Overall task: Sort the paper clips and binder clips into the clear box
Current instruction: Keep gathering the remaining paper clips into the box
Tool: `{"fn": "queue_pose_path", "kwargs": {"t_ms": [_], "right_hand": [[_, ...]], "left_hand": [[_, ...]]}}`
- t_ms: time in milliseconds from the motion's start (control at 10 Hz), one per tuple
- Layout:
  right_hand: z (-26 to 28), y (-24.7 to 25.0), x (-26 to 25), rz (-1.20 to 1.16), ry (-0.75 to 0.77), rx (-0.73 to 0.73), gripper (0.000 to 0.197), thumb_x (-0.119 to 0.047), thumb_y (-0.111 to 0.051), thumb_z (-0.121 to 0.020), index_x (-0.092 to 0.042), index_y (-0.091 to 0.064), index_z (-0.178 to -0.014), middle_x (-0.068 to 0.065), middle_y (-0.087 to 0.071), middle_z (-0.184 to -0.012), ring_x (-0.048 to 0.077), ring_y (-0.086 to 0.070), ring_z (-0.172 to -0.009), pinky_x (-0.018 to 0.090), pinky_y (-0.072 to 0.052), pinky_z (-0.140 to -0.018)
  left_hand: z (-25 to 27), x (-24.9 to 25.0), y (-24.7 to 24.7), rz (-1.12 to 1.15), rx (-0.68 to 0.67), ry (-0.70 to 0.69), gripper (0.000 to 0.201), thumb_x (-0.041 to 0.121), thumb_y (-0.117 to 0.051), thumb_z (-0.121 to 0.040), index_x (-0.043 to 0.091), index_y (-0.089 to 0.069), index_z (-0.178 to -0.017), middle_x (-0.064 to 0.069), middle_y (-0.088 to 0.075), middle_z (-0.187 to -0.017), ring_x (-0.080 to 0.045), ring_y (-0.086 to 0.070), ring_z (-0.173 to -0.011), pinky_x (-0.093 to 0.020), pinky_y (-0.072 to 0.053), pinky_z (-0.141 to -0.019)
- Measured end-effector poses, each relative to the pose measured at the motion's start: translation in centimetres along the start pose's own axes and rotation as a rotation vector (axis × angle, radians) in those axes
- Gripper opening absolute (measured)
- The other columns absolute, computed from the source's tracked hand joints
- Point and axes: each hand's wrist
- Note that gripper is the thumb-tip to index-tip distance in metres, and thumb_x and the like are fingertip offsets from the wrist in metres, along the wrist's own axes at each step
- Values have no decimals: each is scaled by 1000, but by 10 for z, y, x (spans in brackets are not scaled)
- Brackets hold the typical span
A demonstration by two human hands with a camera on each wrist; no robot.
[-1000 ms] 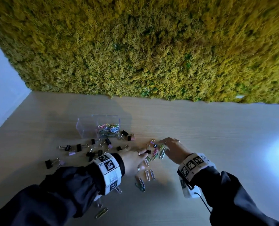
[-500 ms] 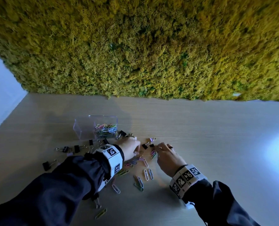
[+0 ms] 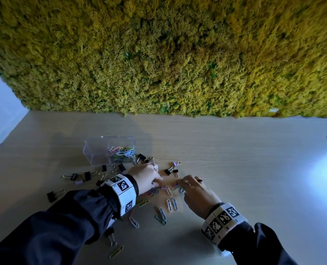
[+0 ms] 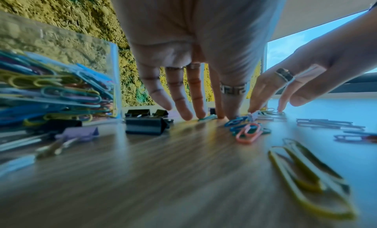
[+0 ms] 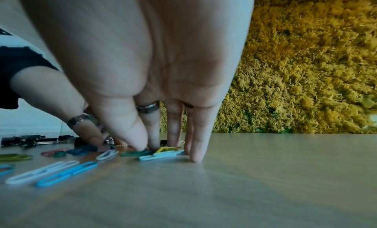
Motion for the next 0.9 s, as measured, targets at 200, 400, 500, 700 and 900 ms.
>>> {"fn": "queue_pose_path", "kwargs": {"t_ms": [200,400,500,700,900], "right_hand": [[11,-2,2,-34,108,9,48,-12,-37,-85,-17,-42,-132,0,-37,-138,24,-44,-121,34,-44,-98],[13,-11,-9,-18,48,-94,70,-37,-10,-72,-18,-42,-131,1,-32,-144,23,-39,-128,39,-40,-103],[15,-9,-13,-11,39,-73,46,-17,-30,-87,-18,-40,-132,2,-33,-141,24,-38,-126,40,-42,-99],[7,-4,-23,170,186,-58,56,-12,-39,-89,-35,-28,-138,6,-26,-142,32,-30,-126,43,-39,-102],[-5,7,-20,86,93,-17,52,-15,-40,-90,-22,-26,-140,8,-30,-137,33,-36,-123,41,-39,-100]], "left_hand": [[9,-5,-8,32,89,4,45,30,-47,-92,22,-39,-136,0,-45,-140,-19,-41,-127,-31,-35,-106],[40,-1,-24,-152,-239,-22,61,43,-36,-94,25,-8,-145,11,3,-155,-13,5,-143,-39,-1,-117],[49,-1,-29,-131,-186,-9,60,38,-37,-94,24,-8,-145,11,4,-155,-12,6,-143,-34,1,-116],[63,3,-39,-156,-182,-30,61,33,-38,-94,23,-8,-145,10,2,-155,-12,1,-143,-32,-3,-116],[91,9,-31,149,-119,41,55,26,-44,-94,24,-21,-143,11,-8,-154,-11,-27,-137,-21,-21,-109]]}}
Point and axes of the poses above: each hand's wrist, its own z-axis away from the middle knuckle, its own y-axis out of the back of the hand, x = y × z
